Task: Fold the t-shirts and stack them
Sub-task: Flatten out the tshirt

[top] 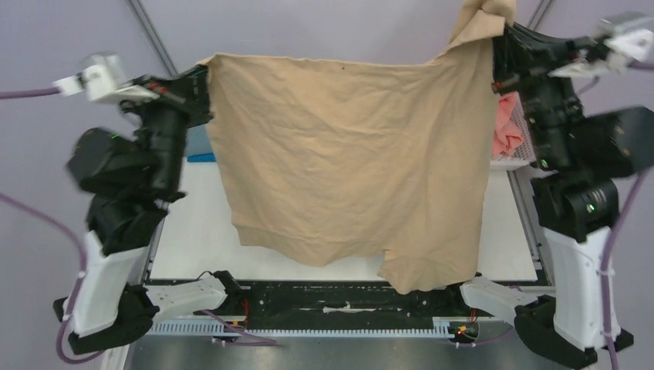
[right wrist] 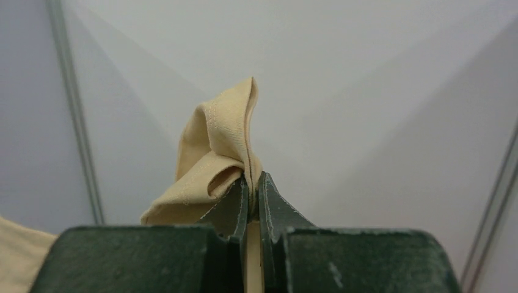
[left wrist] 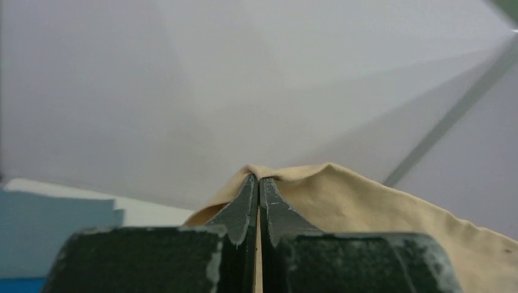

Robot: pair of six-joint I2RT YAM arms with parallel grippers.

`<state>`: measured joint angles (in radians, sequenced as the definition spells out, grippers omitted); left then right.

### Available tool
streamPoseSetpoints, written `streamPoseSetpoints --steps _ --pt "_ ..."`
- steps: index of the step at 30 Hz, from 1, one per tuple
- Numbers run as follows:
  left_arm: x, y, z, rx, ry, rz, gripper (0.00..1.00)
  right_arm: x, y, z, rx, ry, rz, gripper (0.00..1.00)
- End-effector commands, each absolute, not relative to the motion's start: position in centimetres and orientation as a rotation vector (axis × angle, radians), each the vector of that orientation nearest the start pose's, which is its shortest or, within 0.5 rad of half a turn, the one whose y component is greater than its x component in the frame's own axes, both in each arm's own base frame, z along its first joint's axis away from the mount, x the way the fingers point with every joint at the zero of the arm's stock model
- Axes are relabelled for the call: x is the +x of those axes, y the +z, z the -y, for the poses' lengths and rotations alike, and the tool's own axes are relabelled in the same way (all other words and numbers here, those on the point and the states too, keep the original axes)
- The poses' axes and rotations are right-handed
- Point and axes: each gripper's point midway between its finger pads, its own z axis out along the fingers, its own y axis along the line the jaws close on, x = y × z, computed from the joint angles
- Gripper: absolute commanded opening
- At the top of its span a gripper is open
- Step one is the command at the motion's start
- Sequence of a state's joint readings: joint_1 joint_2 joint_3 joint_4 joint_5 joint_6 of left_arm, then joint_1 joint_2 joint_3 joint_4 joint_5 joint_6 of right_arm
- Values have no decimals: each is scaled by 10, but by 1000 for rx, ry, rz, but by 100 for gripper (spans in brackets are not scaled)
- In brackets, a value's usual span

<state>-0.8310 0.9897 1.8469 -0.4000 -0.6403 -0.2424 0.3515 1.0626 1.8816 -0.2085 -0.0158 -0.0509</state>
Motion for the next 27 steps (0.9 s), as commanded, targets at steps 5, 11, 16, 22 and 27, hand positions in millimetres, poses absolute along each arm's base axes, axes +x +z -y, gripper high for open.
streamPoseSetpoints --steps 5,11,16,22,27 --pt "398 419 93 -420 166 -1627 2 433 474 -83 -44 -109 -1554 0" --pt "488 254 93 -433 284 -1950 2 520 308 -118 -147 -168 -1862 0" --pt "532 166 81 -428 430 -2106 2 567 203 -138 -168 -166 -2003 2" --pt "557 126 52 -511 552 -2159 25 614 136 -149 -95 -121 -2033 30" --pt "563 136 56 -507 440 -2184 79 639 147 -151 -77 34 -1996 97"
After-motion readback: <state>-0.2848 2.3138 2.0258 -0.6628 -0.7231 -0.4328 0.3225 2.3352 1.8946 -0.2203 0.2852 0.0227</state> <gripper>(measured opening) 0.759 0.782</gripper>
